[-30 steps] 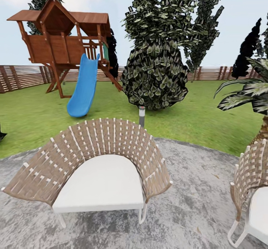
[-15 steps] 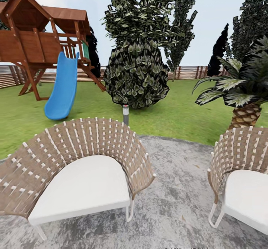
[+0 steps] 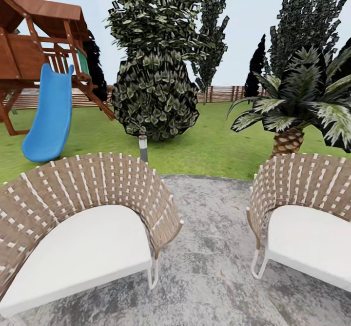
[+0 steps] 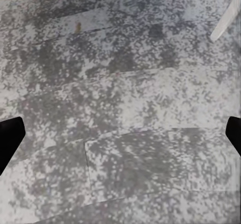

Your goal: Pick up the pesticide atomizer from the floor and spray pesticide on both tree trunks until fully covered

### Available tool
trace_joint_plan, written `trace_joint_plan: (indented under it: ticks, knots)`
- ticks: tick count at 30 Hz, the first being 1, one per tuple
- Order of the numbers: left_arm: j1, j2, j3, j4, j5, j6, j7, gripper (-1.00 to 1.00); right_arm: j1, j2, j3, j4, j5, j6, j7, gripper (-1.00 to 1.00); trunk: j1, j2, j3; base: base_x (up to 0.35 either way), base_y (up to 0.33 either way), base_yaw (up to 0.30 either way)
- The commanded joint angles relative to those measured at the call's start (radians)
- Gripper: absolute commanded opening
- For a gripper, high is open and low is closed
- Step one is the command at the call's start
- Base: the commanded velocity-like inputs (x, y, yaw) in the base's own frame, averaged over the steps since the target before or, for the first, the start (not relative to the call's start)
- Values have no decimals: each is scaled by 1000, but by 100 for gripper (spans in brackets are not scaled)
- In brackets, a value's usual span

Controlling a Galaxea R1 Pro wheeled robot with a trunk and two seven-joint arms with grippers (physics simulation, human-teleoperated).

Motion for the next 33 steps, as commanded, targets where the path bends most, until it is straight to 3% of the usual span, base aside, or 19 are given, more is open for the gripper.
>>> trace_joint_plan:
  ticks: [1, 25, 33]
  knots:
    - [0, 0, 0, 0, 0, 0, 0, 100, 0, 0, 0, 0, 0, 0, 0, 100, 4, -7, -4, 0, 0, -255]
    - [0, 0, 0, 0, 0, 0, 0, 100, 0, 0, 0, 0, 0, 0, 0, 100, 96, -175, -109, 0, 0, -205]
    - [0, 0, 0, 0, 0, 0, 0, 100, 0, 0, 0, -1, 0, 0, 0, 100, 96, -175, -119, 0, 0, -194]
